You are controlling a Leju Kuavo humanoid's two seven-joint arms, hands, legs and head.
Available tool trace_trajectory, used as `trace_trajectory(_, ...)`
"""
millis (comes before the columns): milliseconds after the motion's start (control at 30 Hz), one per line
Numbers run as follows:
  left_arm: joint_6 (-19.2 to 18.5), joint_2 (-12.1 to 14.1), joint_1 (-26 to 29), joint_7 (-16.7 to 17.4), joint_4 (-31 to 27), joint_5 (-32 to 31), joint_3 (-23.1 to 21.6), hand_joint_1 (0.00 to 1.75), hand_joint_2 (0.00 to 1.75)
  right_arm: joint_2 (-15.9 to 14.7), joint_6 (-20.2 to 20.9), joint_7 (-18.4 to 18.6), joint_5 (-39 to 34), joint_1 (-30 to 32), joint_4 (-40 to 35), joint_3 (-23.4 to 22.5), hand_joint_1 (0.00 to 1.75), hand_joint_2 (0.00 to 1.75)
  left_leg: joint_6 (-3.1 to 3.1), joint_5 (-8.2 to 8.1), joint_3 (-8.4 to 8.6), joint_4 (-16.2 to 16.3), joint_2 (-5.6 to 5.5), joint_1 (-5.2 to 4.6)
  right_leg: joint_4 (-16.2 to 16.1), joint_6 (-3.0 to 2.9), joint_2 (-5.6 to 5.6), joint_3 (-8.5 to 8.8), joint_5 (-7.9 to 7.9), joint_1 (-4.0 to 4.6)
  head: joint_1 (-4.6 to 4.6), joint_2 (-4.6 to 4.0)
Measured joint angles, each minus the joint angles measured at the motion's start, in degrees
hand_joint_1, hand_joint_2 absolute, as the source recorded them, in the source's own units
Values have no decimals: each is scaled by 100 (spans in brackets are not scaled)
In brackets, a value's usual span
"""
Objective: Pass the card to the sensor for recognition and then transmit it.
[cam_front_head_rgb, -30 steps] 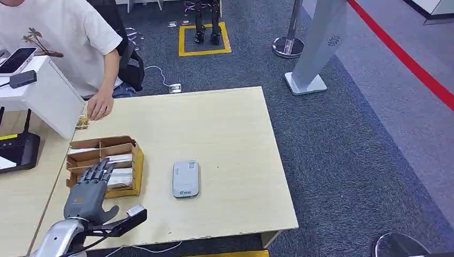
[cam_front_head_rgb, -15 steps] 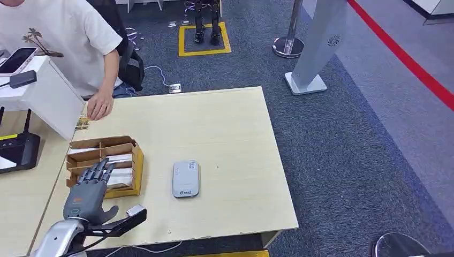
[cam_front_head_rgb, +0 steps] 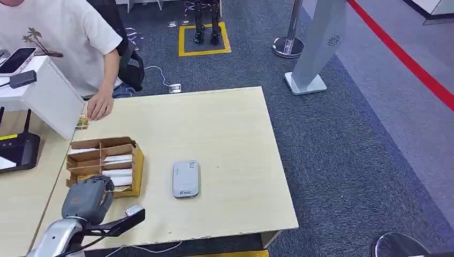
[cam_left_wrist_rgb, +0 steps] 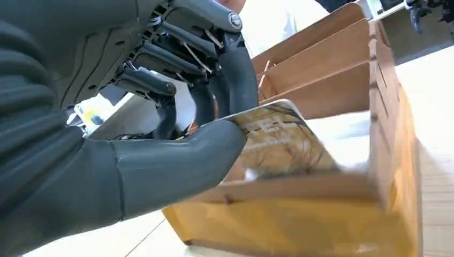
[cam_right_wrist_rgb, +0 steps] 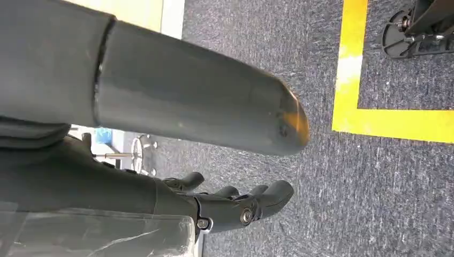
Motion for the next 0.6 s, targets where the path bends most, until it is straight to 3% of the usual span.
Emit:
trace_trajectory(333, 20, 0, 4, -17, -48, 98, 0, 175, 175, -2, -28, -48, -116, 1, 0, 0, 0, 0, 0, 0, 0, 0, 0, 0, 0, 0, 0, 0, 0, 0, 0, 0)
trace_trajectory(600, 350, -31, -76, 22, -50, -66, 0, 175, 175, -2, -37, -48, -101, 0, 0, 0, 0, 0, 0, 0, 0, 1, -1, 0, -1, 0, -1, -1, 0, 0, 0, 0)
